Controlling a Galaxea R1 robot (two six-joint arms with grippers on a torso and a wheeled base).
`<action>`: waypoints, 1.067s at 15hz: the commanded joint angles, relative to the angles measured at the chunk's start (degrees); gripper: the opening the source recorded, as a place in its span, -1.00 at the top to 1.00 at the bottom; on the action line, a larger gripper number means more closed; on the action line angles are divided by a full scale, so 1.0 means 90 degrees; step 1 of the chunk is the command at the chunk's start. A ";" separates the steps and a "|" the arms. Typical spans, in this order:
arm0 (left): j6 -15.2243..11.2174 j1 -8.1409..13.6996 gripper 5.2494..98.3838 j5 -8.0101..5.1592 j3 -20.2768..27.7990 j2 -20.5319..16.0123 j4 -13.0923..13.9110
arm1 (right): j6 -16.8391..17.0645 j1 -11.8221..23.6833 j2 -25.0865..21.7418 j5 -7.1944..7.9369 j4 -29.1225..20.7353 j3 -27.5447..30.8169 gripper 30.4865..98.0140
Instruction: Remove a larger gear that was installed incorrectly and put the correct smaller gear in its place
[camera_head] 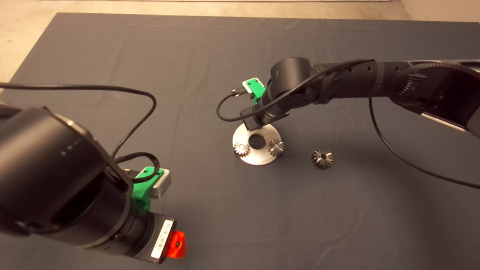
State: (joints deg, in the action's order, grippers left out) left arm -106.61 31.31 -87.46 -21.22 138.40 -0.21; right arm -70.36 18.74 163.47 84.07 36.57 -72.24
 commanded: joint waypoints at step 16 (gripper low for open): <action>-0.0001 0.0008 -1.00 -0.0839 0.0085 -0.0001 0.0130 | 0.0015 0.0184 -0.0004 -0.0018 0.0067 -0.0399 0.71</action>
State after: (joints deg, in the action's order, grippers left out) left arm -106.61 31.27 -87.46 -21.22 138.42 -0.21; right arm -70.34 19.32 163.18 83.54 36.60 -75.76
